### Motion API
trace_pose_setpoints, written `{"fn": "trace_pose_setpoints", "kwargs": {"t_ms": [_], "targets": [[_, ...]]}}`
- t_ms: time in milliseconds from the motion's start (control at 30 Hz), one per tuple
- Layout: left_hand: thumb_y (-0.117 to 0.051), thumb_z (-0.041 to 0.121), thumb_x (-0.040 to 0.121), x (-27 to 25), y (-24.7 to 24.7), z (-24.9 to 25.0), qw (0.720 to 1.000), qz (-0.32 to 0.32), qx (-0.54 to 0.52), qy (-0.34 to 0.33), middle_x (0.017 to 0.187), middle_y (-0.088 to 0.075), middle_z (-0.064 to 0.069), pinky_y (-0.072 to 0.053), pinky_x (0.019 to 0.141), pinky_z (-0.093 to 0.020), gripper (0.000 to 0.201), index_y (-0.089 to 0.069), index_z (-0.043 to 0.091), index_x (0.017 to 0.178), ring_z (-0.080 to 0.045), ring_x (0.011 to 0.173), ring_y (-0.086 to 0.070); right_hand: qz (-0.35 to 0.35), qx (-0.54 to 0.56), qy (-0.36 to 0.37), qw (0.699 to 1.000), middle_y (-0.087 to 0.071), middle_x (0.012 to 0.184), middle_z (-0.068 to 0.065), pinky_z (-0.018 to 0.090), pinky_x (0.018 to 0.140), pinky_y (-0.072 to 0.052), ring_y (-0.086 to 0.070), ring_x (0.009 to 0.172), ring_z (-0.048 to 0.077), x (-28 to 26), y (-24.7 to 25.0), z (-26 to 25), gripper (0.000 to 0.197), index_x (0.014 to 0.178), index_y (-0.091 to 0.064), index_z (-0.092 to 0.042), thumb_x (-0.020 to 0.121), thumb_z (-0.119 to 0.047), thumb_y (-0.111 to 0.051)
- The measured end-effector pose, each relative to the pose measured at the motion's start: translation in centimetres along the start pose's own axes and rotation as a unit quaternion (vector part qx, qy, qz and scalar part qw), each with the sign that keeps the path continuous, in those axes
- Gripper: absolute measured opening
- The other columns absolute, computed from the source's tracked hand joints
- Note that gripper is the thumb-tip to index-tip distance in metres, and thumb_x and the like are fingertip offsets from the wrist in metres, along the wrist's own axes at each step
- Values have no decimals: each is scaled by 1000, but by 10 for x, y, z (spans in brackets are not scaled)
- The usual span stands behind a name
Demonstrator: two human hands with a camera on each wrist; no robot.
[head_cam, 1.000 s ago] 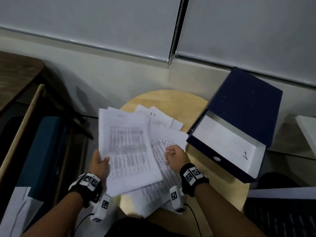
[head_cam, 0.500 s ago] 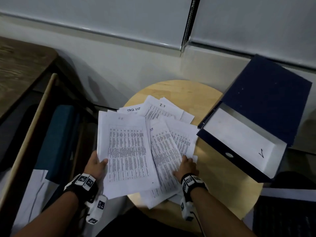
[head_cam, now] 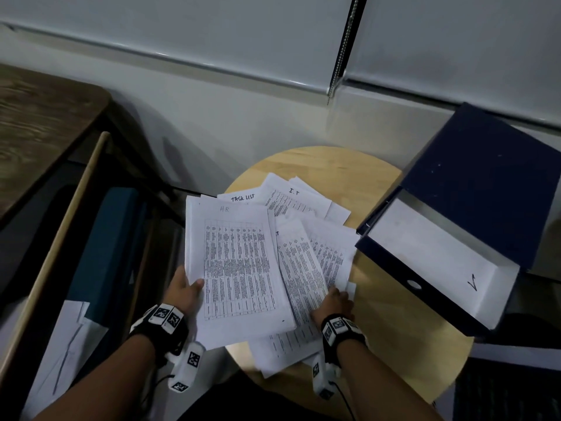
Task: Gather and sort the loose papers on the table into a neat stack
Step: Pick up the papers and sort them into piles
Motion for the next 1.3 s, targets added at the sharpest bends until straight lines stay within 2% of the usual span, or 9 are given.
{"fn": "trace_pose_setpoints", "kwargs": {"t_ms": [167, 300, 367, 433, 500, 767, 1000, 1200, 1300], "targets": [[-50, 3, 95, -9, 6, 2, 998, 37, -50, 13, 107, -62, -6, -46, 77, -34, 32, -48, 14, 124, -26, 95, -60, 9, 29, 31, 999, -51, 132, 11, 38, 94, -51, -54, 119, 30, -4, -1, -8, 64, 133, -38, -9, 79, -23, -70], [-54, 9, 93, -3, 19, -11, 998, 58, -18, 30, 110, -64, -8, -47, 85, -40, 34, -49, 14, 125, -31, 101, -61, -9, 93, 36, 995, -64, 113, 7, 31, 72, -56, -60, 86, 23, -2, 2, -10, 53, 126, -44, -9, 80, -22, -67], [-55, 10, 92, 1, 22, -16, 997, 64, -12, 35, 112, -64, -8, -48, 89, -44, 35, -49, 16, 127, -32, 102, -61, -12, 95, 26, 995, -61, 125, 9, 37, 85, -57, -62, 102, 27, -3, 1, -11, 74, 137, -37, -9, 78, -34, -73], [-55, 11, 92, 4, 24, -19, 997, 64, -7, 38, 112, -64, -7, -48, 92, -47, 37, -48, 17, 128, -32, 103, -61, -14, 81, 14, 997, -45, 143, 12, 45, 102, -48, -49, 128, 33, -5, -1, -15, 101, 147, -24, -8, 72, -49, -78], [-56, 12, 91, 5, 27, -24, 997, 63, -1, 37, 112, -64, -7, -48, 95, -50, 36, -48, 20, 125, -33, 104, -61, -8, 44, 11, 999, -33, 148, 13, 49, 105, -41, -38, 135, 34, -9, -5, -20, 109, 148, -20, -7, 69, -52, -80], [-57, 15, 90, 1, 34, -31, 997, 71, 7, 36, 112, -66, -7, -48, 95, -53, 33, -49, 22, 122, -31, 102, -63, 38, 17, 59, 997, -35, 144, 15, 37, 104, -44, -40, 129, 31, -14, -11, -36, 85, 139, -32, -4, 76, -34, -80], [-60, 18, 89, 7, 43, -36, 997, 60, 26, 46, 113, -64, -8, -48, 95, -54, 33, -48, 23, 120, -34, 103, -62, 20, 21, 25, 999, -47, 138, 11, 45, 98, -45, -46, 125, 32, -17, -15, -30, 86, 142, -22, -12, 78, -34, -76], [-60, 21, 89, -5, 48, -22, 997, 71, 25, 33, 113, -61, -8, -47, 93, -46, 42, -46, 14, 128, -29, 101, -59, 64, 5, 41, 997, -38, 137, 11, 39, 97, -49, -41, 124, 29, -20, -15, -40, 65, 133, -41, -9, 79, -24, -74], [-58, 18, 91, -10, 50, -27, 996, 77, 6, 41, 113, -62, -8, -48, 93, -51, 37, -46, 17, 125, -31, 102, -60, 86, 5, 75, 993, -41, 136, 11, 36, 93, -53, -44, 122, 28, -25, -16, -46, 54, 129, -43, -8, 81, -10, -68]]}}
Point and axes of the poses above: each hand's wrist, its own x-axis towards the middle knuckle, its own y-axis out of the back of the hand, z = x × y, the point moved 8 cm from there along x, towards the middle knuckle
